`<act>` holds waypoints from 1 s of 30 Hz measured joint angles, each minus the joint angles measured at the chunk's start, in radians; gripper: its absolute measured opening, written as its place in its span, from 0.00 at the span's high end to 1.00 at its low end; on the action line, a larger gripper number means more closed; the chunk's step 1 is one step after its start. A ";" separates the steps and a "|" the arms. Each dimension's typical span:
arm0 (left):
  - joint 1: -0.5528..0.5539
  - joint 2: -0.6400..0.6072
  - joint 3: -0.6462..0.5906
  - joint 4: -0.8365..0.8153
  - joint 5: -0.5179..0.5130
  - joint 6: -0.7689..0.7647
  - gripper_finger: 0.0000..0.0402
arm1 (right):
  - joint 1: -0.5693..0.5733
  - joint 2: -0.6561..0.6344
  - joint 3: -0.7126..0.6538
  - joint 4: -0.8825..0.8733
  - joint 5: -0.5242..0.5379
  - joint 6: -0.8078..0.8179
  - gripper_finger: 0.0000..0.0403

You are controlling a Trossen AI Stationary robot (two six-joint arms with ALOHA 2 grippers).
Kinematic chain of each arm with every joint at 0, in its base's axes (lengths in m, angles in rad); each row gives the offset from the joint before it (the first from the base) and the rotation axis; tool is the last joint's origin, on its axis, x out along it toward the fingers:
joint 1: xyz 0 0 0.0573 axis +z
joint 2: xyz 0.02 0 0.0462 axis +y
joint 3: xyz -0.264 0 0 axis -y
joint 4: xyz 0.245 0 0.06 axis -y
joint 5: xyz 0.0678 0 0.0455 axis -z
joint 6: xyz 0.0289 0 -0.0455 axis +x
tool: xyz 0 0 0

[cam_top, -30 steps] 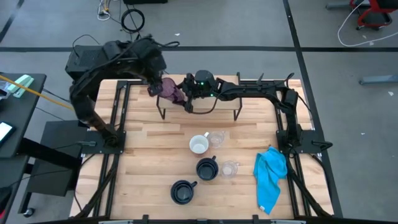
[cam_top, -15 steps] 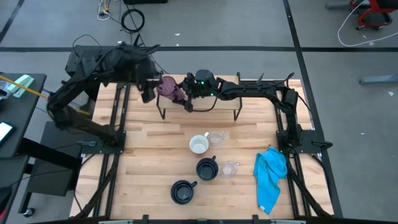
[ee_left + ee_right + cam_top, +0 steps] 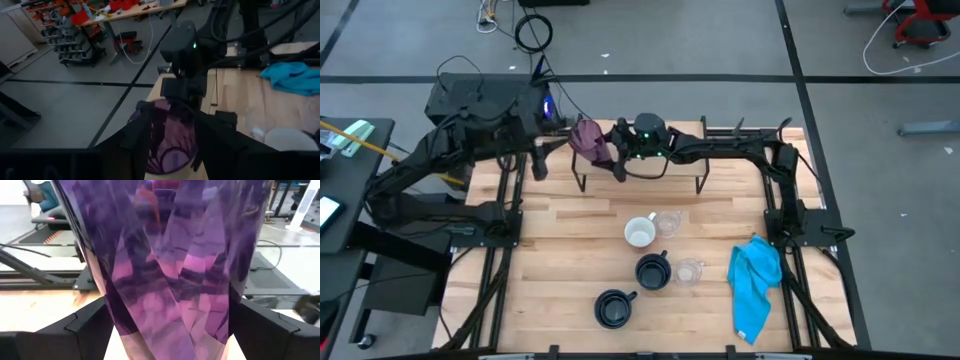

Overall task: Stack small to large cups/mugs on shelf
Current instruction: Put the violet cup on the shelf

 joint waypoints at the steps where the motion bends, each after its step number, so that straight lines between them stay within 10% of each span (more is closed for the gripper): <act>1: 0.000 -0.013 -0.019 0.003 0.000 0.000 0.61 | 0.006 0.005 0.000 0.004 0.000 0.002 0.13; 30: -0.001 -0.176 -0.137 0.066 0.124 -0.037 0.67 | 0.023 0.112 -0.001 0.207 0.027 0.066 0.13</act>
